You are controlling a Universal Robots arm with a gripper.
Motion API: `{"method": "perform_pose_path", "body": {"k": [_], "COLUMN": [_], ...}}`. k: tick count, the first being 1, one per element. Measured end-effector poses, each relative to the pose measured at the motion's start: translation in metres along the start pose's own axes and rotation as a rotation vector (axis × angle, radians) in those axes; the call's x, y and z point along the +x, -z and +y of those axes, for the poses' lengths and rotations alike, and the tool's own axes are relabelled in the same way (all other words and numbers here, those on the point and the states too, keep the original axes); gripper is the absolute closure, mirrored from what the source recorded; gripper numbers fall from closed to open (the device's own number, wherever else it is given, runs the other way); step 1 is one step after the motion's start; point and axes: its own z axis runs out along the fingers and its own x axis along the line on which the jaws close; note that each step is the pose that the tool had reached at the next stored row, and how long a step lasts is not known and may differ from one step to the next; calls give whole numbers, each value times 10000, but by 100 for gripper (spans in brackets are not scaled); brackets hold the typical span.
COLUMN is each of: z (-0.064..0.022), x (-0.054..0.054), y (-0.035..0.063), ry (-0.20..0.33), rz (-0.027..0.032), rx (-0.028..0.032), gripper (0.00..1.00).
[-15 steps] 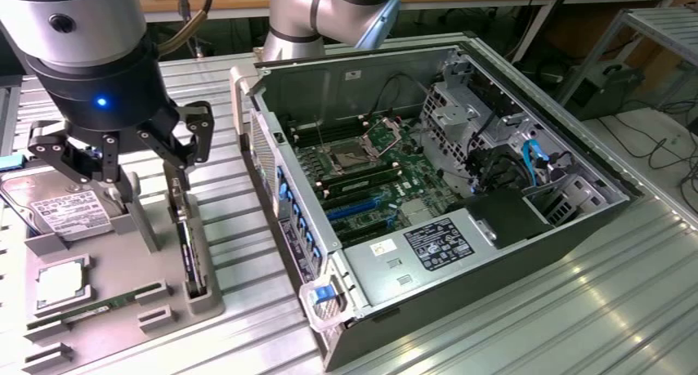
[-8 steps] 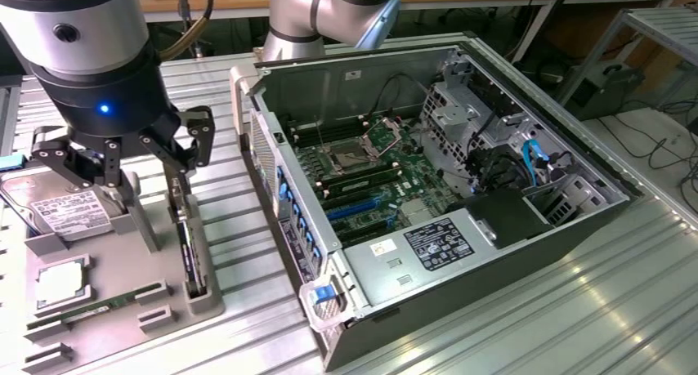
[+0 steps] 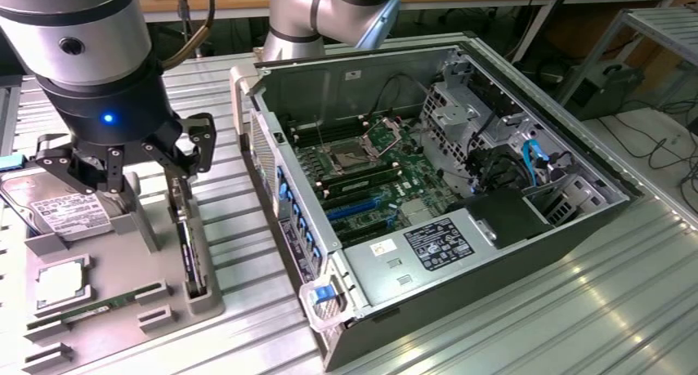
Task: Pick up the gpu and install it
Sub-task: 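Pick up the gpu and move the gpu toward the slot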
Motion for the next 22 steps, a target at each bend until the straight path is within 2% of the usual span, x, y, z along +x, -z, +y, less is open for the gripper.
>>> {"method": "perform_pose_path", "body": {"k": [22], "z": [-98], "x": [0], "y": [-179], "ry": [44], "rz": [2], "rx": [-1], "gripper": [40]}}
